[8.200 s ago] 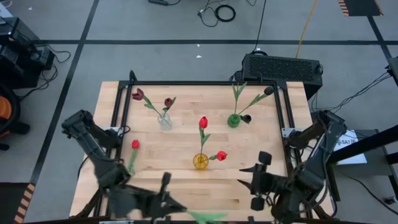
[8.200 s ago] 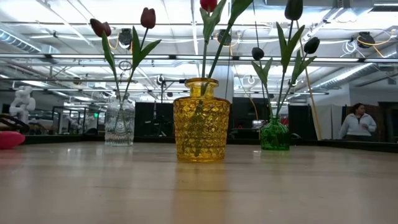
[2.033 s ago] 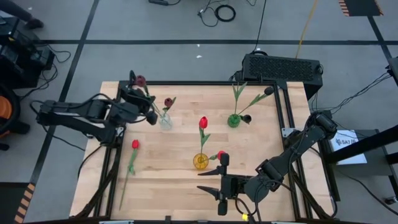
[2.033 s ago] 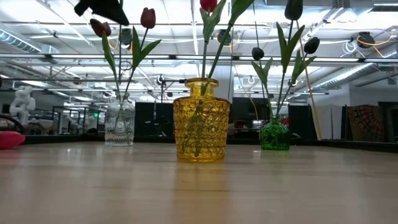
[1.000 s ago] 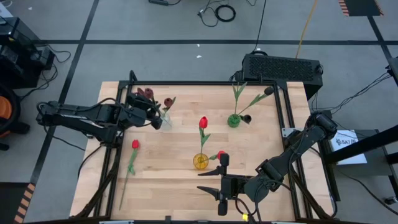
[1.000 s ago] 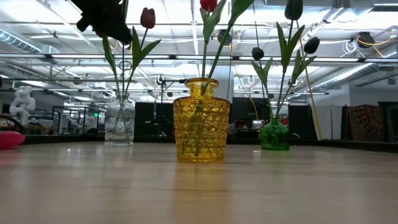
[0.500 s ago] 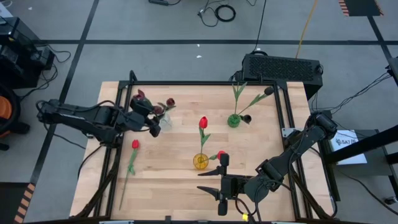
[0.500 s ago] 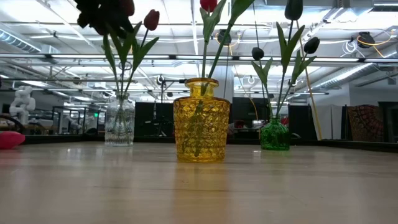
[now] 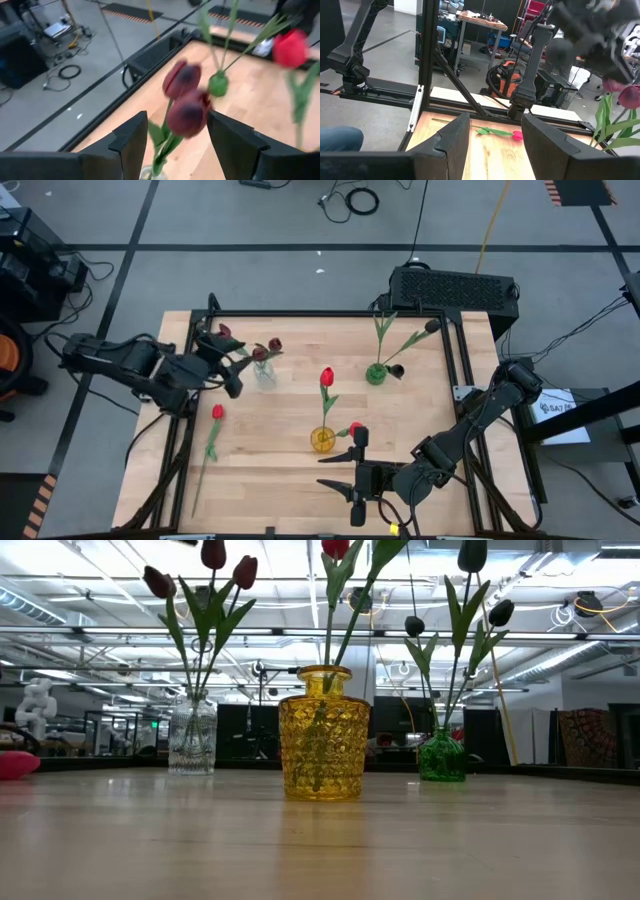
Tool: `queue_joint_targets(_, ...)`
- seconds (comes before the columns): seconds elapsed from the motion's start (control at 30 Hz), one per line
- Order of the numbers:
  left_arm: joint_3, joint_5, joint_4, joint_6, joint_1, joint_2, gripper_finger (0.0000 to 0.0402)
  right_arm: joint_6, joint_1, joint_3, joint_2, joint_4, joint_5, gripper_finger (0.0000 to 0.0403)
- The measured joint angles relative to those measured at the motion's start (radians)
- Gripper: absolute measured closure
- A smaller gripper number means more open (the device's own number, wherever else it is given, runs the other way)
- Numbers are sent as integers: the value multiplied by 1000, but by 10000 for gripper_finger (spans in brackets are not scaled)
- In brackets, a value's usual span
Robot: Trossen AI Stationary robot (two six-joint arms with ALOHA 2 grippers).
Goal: Sort flowers into vase by color
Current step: Put the dark red flower into the transparent vase, then put the red flower into the yellow vase
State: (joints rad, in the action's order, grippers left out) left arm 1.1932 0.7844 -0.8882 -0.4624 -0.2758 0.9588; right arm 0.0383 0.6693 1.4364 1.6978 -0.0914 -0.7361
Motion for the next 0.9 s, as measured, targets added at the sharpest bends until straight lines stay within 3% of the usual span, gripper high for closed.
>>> queue_joint_targets(0.17, 139, -19, -60, -7, -51, -1, 189, 0, 0, 0, 0, 4, 0, 230)
queue_joint_targets(0.3, 194, -140, -68, -38, -129, -1, 189, 0, 4, 0, 0, 22, 0, 230)
queue_joint_targets(0.43, 179, -232, -94, -88, -256, 14, 189, 1, 17, 0, -1, 23, -1, 230)
queue_joint_targets(0.77, 59, -228, -110, -352, -578, 181, 189, -30, 98, -1, -94, 27, -7, 230)
queue_joint_targets(0.9, 27, -280, -165, -508, -643, 278, 189, -35, 158, 0, -115, 111, -123, 230)
